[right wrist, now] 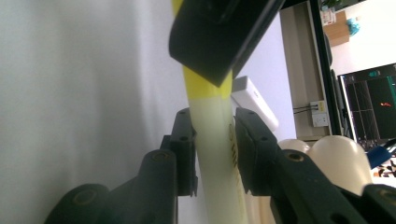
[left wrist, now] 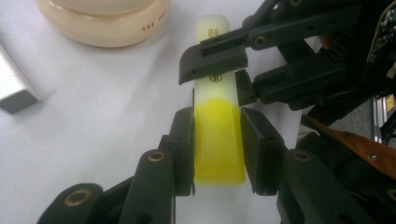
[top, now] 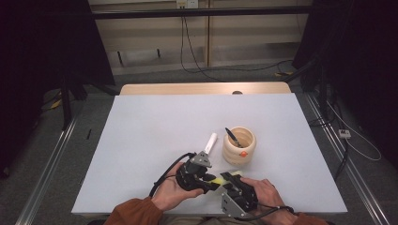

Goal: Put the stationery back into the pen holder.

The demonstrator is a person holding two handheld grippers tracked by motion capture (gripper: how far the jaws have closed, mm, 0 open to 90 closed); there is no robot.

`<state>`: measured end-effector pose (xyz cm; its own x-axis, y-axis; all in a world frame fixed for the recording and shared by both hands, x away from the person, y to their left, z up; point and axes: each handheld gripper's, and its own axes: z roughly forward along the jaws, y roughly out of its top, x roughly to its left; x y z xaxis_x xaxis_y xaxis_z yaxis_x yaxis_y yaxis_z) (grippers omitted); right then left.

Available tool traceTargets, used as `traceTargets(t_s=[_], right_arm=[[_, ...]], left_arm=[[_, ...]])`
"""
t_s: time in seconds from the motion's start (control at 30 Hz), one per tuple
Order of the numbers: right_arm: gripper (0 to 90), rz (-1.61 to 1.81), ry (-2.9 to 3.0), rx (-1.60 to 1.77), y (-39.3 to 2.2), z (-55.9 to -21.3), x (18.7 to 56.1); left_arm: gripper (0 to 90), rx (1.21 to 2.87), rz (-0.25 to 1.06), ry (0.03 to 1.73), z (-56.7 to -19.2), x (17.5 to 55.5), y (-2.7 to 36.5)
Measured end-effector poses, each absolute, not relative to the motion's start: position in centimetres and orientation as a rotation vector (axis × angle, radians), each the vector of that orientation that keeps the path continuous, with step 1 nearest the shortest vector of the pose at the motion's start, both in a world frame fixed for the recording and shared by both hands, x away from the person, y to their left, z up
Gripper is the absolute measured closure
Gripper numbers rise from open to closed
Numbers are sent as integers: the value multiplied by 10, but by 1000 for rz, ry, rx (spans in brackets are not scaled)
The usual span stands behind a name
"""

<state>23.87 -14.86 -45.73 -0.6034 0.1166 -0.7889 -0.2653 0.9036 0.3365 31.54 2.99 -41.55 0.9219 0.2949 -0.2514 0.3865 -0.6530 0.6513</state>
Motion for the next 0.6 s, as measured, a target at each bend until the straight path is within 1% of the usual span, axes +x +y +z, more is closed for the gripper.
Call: traceTargets(t_s=[0.17, 0.3, 0.4, 0.43, 0.6], right_arm=[[742, 517, 2177, -109, -148, -458, 237], [754, 532, 2173, -99, -148, -459, 236], [780, 537, 2159, -85, -149, -458, 236], [780, 524, 2166, -86, -150, -457, 236], [781, 532, 2186, -42, -156, -456, 239]], left_arm=[[671, 2295, -185, 490, -417, 317, 33], [666, 2292, -170, 475, -416, 317, 35], [637, 2279, -162, 497, -416, 317, 39], [618, 2280, -154, 502, -416, 318, 41], [456, 2275, -105, 543, -416, 321, 50]])
